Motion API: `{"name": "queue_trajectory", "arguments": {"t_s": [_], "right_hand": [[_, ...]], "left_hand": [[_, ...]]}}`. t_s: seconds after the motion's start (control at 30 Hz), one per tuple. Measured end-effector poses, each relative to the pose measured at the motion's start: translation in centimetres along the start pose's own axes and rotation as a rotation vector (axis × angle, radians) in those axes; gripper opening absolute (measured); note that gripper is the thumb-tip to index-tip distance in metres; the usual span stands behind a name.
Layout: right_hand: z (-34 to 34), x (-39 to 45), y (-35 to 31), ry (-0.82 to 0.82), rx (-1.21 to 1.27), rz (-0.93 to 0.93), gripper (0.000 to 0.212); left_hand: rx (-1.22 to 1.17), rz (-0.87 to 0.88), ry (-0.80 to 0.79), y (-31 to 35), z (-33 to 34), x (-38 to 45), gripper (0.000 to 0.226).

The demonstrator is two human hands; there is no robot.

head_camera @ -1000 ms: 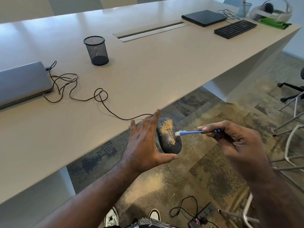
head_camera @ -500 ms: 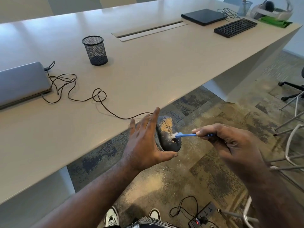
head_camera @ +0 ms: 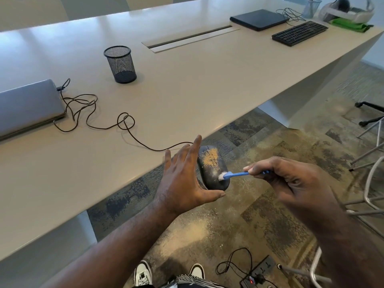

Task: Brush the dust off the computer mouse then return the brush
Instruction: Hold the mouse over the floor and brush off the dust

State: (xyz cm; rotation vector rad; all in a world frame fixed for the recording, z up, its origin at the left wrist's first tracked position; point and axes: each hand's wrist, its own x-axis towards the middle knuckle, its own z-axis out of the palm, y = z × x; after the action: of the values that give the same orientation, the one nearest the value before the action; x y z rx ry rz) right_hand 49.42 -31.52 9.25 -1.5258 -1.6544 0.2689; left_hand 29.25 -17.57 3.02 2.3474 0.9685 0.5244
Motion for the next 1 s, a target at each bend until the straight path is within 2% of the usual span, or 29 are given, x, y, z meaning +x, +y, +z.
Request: {"name": "queue_trajectory", "arguments": {"t_s": [0.13,0.33,0.53,0.7,0.8,1.0], "right_hand": [[-0.3,0.1,-0.3,0.052,0.047,0.001,0.017],[0.2,0.2,0.1,-0.023,-0.037,-0.018,0.019],[-0.4,0.3,0.2,0.074,0.003,-0.018,0.019],[0.9,0.7,0.1,-0.019,-0.033,-0.074,0.020],[0.4,0.7,0.3,-0.050,-0.041,-0.047,0.019],[-0.4,0.9,0.1,0.025,-0.045,-0.061,0.022]], "left_hand": [[0.008,0.000,-0.006,-0.1,0.1,0.0,0.136],[-0.009,-0.006,0.001,0.0,0.1,0.4,0.136],[-0.012,-0.014,0.002,-0.2,0.2,0.5,0.136],[0.003,-0.007,-0.006,0.2,0.3,0.8,0.136],[0.005,-0.008,0.002,0.1,0.2,0.9,0.136],[0.011,-0.012,-0.007,-0.2,0.3,0.9,0.136]]}}
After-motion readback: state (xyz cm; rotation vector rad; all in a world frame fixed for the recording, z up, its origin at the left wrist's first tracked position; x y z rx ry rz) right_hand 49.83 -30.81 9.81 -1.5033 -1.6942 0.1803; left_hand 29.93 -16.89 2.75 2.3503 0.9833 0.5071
